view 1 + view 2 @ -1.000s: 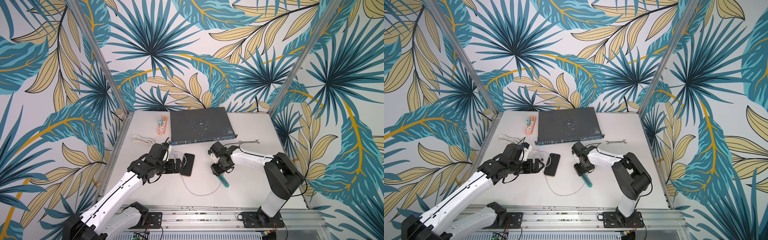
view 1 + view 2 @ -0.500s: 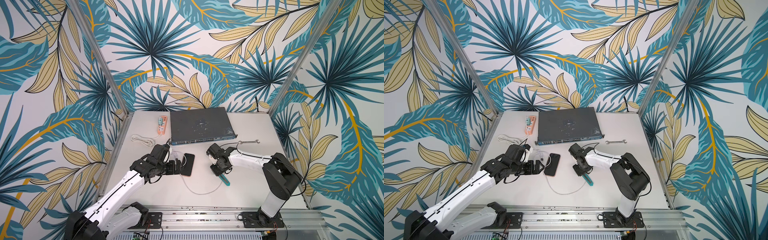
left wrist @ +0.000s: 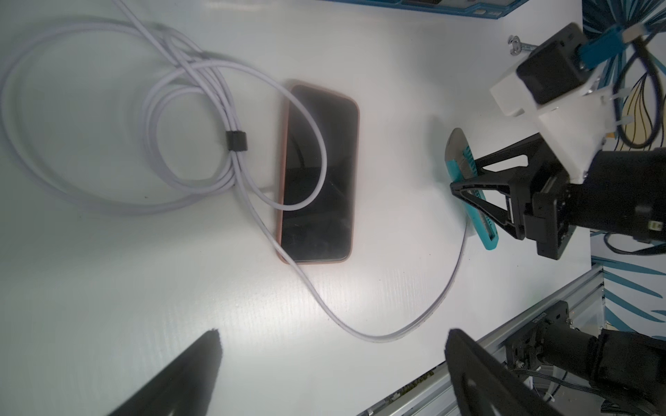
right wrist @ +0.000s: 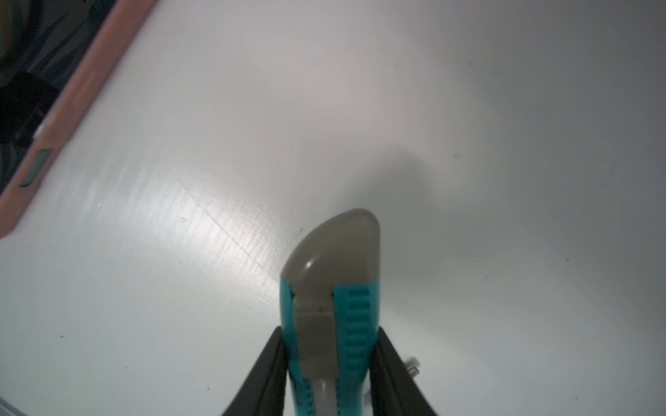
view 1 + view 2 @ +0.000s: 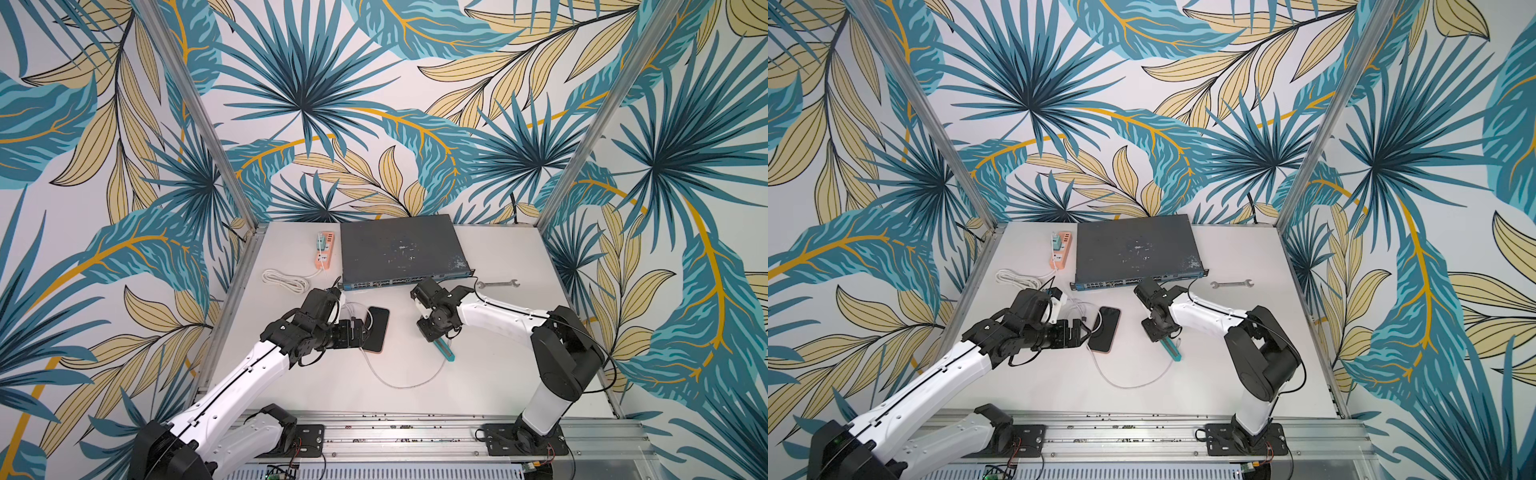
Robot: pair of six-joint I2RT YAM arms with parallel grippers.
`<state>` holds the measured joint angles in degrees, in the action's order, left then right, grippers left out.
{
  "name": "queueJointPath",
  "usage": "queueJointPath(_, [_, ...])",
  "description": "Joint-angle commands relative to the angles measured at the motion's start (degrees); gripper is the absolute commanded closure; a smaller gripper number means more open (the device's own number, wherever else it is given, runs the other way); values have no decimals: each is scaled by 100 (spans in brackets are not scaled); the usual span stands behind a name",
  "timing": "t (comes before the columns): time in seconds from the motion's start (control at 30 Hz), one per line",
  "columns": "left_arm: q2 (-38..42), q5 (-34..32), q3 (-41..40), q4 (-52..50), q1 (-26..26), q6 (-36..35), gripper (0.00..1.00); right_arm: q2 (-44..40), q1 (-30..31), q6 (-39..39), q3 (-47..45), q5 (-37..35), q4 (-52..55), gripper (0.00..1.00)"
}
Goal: Plug the charging cable into the phone
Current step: Pick up the distractor from the center of the board.
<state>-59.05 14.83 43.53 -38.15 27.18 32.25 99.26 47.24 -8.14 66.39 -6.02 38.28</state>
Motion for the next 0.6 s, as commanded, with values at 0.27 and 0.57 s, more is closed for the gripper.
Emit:
queueJointPath(0.27, [-397,397,299,530,15,25,0,-623,-664,-222,1201,-249,906,72])
queueJointPath(0.57, [-644,675,349,910,16,180,0,-910,-1883,-381,1690,203,996,73])
